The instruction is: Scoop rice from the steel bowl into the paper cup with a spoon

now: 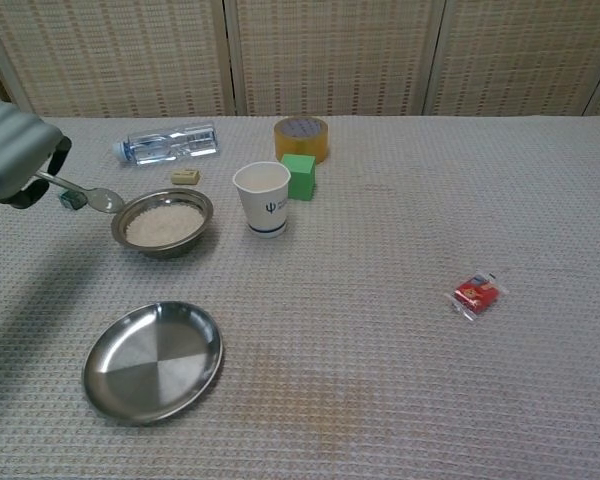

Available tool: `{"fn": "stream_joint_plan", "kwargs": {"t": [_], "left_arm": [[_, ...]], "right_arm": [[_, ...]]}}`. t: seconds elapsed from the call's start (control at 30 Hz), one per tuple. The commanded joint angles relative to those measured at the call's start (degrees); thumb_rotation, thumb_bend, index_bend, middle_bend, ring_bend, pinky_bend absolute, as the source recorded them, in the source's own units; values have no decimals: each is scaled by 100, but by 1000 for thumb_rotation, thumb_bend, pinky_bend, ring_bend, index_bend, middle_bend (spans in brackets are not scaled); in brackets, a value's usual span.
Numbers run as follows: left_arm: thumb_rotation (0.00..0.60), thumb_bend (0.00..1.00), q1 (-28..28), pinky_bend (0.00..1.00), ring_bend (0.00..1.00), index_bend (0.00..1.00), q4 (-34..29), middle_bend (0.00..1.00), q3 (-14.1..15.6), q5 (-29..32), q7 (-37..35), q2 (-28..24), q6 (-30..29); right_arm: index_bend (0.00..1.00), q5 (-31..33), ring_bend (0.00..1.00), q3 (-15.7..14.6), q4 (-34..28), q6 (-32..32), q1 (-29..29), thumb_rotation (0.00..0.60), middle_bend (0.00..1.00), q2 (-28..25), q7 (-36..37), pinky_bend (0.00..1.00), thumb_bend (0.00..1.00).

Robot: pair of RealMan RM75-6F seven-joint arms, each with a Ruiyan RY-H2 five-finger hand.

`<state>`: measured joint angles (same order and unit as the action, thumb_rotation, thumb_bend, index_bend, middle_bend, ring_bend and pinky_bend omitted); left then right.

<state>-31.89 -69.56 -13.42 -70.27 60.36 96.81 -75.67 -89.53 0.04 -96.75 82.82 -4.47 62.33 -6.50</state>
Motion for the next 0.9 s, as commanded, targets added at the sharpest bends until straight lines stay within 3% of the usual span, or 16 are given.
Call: {"fn": "stream_joint_plan", "kwargs": {"t": [0.03, 0.3, 0.9], "left_arm": [[600, 415, -321, 1000, 1000, 571, 739, 1000, 49, -194, 402, 388, -107], [600, 415, -576, 1000, 1000, 569, 1888, 1000, 172, -361, 771, 1035, -166], [600, 415, -658, 1000, 1000, 567, 3058, 1000, 366, -573, 833, 1717, -188]], "right_arm": [[0, -23, 0, -11, -16, 19, 12, 600, 0, -21, 21, 0, 154], [0, -68, 0, -23, -28, 32, 18, 600, 0, -84, 131, 0, 154], [0, -179, 0, -75, -104, 66, 48, 600, 0, -183, 248, 0, 154]]}}
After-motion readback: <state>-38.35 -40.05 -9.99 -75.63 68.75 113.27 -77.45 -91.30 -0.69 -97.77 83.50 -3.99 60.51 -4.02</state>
